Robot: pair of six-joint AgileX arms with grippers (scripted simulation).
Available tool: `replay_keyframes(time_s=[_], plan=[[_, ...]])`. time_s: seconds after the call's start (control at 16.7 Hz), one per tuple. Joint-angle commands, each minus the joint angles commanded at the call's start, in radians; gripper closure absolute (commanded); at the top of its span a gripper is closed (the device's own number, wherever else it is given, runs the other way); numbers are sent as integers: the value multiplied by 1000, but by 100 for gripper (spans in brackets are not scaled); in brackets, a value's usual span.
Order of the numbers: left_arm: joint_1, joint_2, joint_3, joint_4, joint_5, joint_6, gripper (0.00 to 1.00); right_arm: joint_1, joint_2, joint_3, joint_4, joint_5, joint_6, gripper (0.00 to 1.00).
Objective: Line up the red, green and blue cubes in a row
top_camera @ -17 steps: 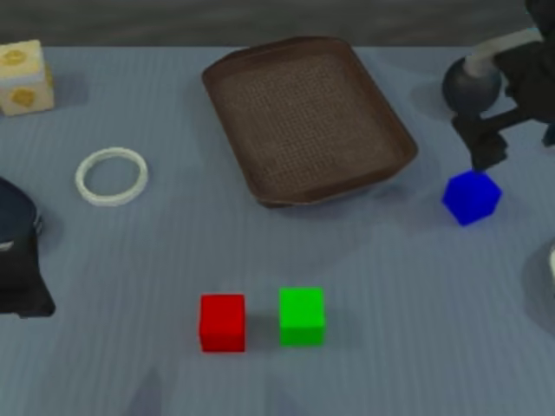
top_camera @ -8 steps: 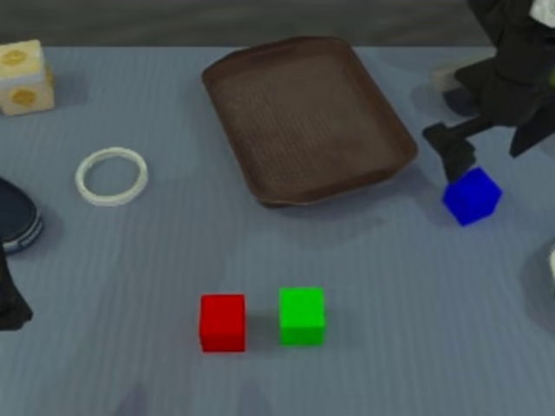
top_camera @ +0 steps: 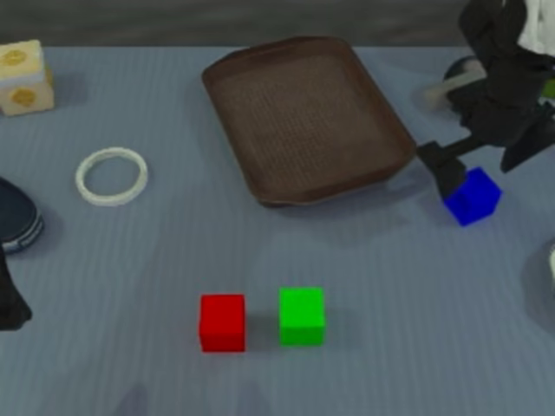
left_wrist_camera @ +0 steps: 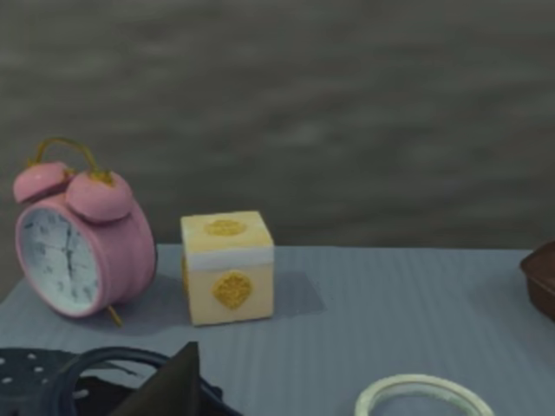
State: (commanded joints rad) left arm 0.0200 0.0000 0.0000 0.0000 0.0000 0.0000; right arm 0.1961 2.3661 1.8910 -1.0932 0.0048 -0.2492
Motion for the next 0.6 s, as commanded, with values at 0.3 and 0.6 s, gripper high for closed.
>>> replay_keyframes(time_s=[0.3,0.6], plan=[[0,0,0,0,0,0,0,2,52,-89,139,1,2,0],[0,0,0,0,0,0,0,2,52,-90,139,1,2,15]])
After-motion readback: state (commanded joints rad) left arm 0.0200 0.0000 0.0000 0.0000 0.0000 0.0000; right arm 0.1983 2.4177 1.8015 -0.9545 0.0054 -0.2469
